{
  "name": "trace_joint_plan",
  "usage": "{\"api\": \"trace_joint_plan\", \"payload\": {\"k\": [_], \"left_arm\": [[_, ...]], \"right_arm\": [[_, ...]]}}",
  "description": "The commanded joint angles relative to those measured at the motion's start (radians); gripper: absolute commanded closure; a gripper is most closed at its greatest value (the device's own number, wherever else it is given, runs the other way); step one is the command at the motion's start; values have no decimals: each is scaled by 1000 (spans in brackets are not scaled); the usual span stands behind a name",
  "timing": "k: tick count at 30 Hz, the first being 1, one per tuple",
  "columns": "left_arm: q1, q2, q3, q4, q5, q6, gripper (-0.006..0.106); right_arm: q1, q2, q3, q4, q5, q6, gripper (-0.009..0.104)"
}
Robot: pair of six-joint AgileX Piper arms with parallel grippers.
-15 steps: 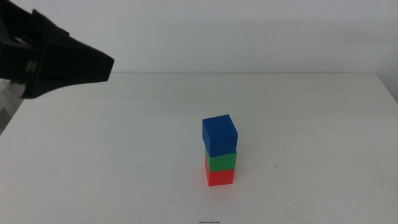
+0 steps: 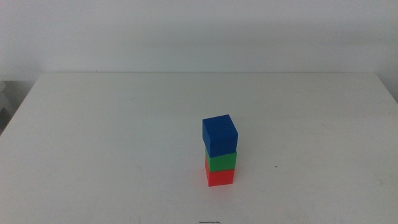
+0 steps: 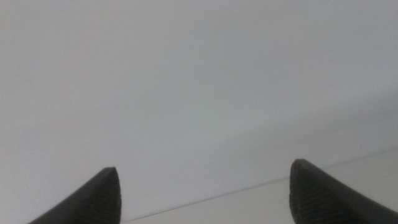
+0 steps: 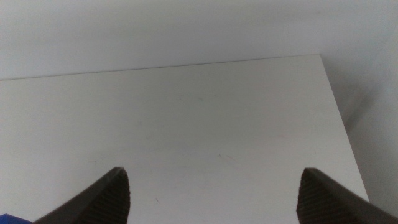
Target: Stack red cubes first, then green, then blue cubes in a specific spot.
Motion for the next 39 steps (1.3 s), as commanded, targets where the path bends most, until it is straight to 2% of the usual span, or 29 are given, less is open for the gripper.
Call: {"api": "trace_joint_plan", "payload": {"k": [1, 5, 13, 18, 24, 30, 35, 39], "left_arm": [[-1, -13, -14, 80, -112, -119, 9], [-1, -8, -14, 73, -114, -174, 9], [-1, -7, -14, 74, -114, -174, 9], [-1, -30, -13, -33, -124, -174, 9], [5, -64, 22, -44, -194, -174, 9], [120, -197, 228, -67, -237, -174, 9], [196, -346, 426, -87, -259, -174, 9], [173, -464, 607, -162, -301, -174, 9]], "right_arm": [[-8, -16, -25, -20, -59, -13, 3], [-8, -16, -25, -20, -59, -13, 3], [-8, -16, -25, -20, -59, -13, 3], [-8, -20, -18, -83, -60, -13, 3], [-8, -61, 9, -96, -93, -13, 3], [-8, -219, 252, -57, -213, -13, 3], [-8, -415, 515, -92, -308, -13, 3], [-19, -616, 708, -95, -378, -13, 3]]}}
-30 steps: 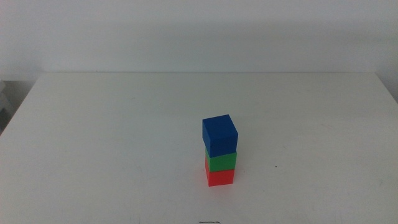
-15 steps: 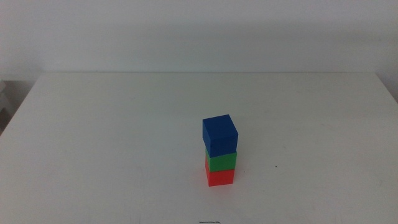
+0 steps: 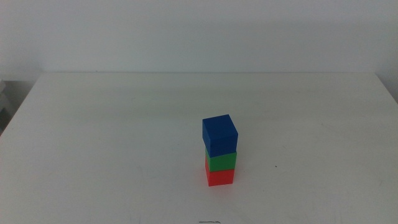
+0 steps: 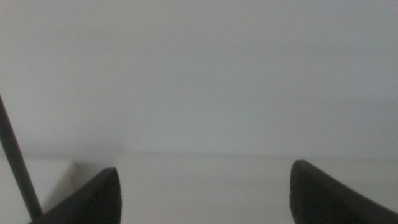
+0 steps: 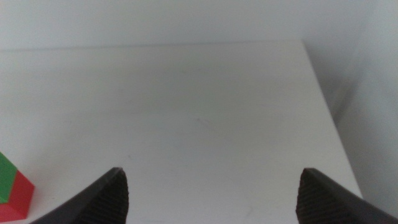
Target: Stack red cubes first, then green, then blue cubes in a specific spot.
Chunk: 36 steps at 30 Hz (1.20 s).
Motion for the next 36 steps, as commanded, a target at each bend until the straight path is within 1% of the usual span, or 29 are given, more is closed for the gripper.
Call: {"api": "trace_joint_plan", "payload": {"k": [1, 3, 8, 11, 13, 15, 17, 19, 24, 28, 33, 36], "left_arm": [[-22, -69, 74, -58, -96, -14, 9], [-45, -129, 159, -76, -95, -14, 9], [-83, -249, 329, -75, -96, -14, 9], [-81, -318, 429, -75, -96, -14, 9], [-81, -373, 492, -75, -97, -14, 9], [-81, -425, 542, -75, -101, -14, 9], [-81, -468, 583, -75, -104, -14, 9], [-81, -513, 617, -75, -104, -14, 9], [-81, -593, 680, -70, -131, -10, 9], [-81, -593, 686, -54, -149, -10, 9], [-81, -593, 686, -51, -146, -10, 9], [-81, -593, 686, -51, -146, -10, 9]], "right_arm": [[-19, -119, 69, -29, -110, -12, 3], [-41, -216, 142, -26, -120, -12, 3], [-97, -423, 335, -24, -125, -12, 3], [-117, -523, 434, -9, -208, -9, 3], [-120, -584, 484, -6, -219, -9, 3], [-121, -591, 523, -6, -222, -9, 3], [-123, -591, 552, -4, -295, -10, 3], [-123, -591, 580, -6, -331, -10, 3], [-123, -591, 652, -6, -339, -10, 3], [-123, -591, 735, -5, -380, -10, 3], [-126, -592, 735, 2, -421, -10, 3], [-126, -592, 735, 26, -421, -10, 3]]}}
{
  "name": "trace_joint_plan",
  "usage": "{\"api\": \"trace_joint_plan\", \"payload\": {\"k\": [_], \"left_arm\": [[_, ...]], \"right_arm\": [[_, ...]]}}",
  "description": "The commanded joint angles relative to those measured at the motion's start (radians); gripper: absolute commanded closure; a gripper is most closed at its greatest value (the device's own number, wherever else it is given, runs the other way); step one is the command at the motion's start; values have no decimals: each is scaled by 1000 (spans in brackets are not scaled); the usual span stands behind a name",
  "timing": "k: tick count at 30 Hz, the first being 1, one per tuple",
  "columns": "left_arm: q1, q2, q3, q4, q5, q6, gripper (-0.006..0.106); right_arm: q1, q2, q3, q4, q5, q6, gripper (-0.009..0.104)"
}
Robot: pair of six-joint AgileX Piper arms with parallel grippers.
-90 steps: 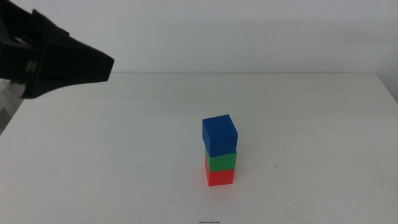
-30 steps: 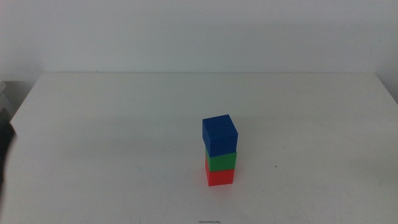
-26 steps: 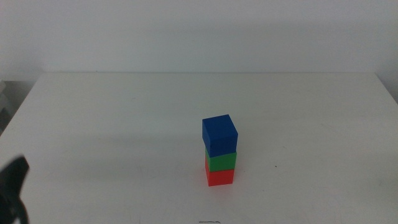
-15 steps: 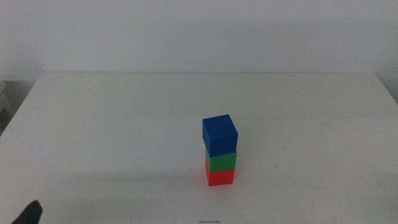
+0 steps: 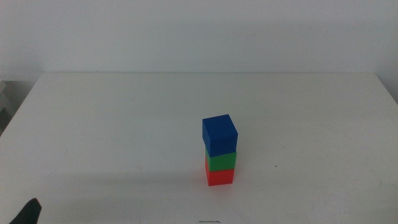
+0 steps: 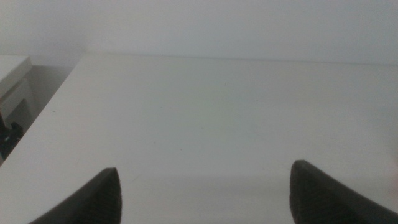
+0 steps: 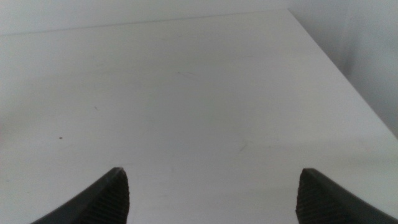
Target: Stack red cubes first, then green, then blue cubes in a specific spot.
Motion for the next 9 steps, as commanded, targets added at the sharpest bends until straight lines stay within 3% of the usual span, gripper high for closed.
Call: {"api": "trace_joint_plan", "payload": {"k": [1, 9], "left_arm": [[-6, -26, -1, 0, -82, -10, 9], [-6, -26, -1, 0, -82, -10, 9]], "right_arm": [[-9, -16, -8, 16, -73, -10, 3], [-9, -15, -8, 35, -63, -10, 3]]}}
